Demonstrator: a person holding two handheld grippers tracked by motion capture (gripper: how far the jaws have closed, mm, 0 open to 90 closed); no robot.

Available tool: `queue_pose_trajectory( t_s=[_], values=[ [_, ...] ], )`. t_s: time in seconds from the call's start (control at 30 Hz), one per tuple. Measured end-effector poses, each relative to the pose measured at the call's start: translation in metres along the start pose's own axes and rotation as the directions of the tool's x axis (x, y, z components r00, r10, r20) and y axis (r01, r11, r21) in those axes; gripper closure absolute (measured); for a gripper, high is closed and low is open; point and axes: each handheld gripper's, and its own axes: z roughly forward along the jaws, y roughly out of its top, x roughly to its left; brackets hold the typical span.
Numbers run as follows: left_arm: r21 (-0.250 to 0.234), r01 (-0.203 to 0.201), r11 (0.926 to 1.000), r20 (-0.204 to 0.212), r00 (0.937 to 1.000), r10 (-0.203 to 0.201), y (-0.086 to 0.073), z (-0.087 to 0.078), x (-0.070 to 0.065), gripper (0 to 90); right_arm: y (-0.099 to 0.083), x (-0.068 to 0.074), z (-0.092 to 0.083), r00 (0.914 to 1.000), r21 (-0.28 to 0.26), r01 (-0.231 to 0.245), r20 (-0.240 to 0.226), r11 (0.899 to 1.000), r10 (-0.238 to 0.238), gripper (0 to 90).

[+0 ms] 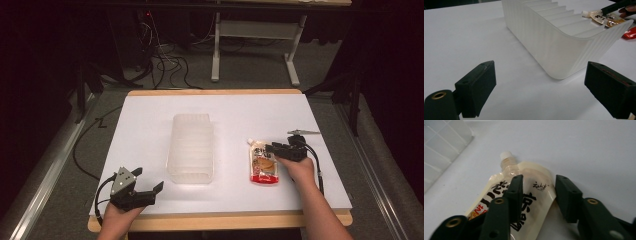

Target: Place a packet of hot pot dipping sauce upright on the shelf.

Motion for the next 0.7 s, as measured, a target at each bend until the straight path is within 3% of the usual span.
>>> queue_pose_trajectory(
  t_s=[0.13, 0.2, 0.23, 0.27, 0.47, 0.7],
  values=[
    [0.000, -0.003, 1.0000, -0.001, 1.0000, 0.003, 0.000, 0.000, 0.000, 10.7, 0.000, 0.002, -0.001, 0.9997, 0.016, 0.019, -0.017, 1.000, -0.019, 84.4],
    [-0.001, -0.003, 1.0000, -0.002, 1.0000, 0.003, 0.000, -0.001, 0.000, 10.7, 0.001, 0.004, -0.003, 0.9987, -0.001, 0.035, -0.038, 0.999, -0.035, 88.1],
    [-0.001, -0.003, 1.0000, -0.002, 1.0000, 0.003, 0.000, -0.001, 0.000, 10.7, 0.001, 0.004, -0.003, 0.9987, -0.001, 0.035, -0.038, 0.999, -0.035, 88.1],
    [0.000, -0.003, 1.0000, -0.002, 1.0000, 0.003, 0.000, -0.001, 0.000, 10.7, 0.002, 0.009, -0.006, 0.9970, -0.015, 0.065, -0.041, 0.998, -0.065, 89.0],
    [-0.001, -0.005, 1.0000, 0.000, 1.0000, 0.005, 0.000, -0.001, 0.000, 10.8, 0.004, 0.018, -0.016, 0.9934, -0.068, 0.096, -0.057, 0.993, -0.099, 89.6],
    [0.000, -0.008, 1.0000, 0.004, 1.0000, 0.008, 0.001, -0.001, 0.000, 10.9, 0.005, 0.039, -0.043, 0.9852, -0.177, 0.145, -0.064, 0.974, -0.159, 90.0]
  ],
)
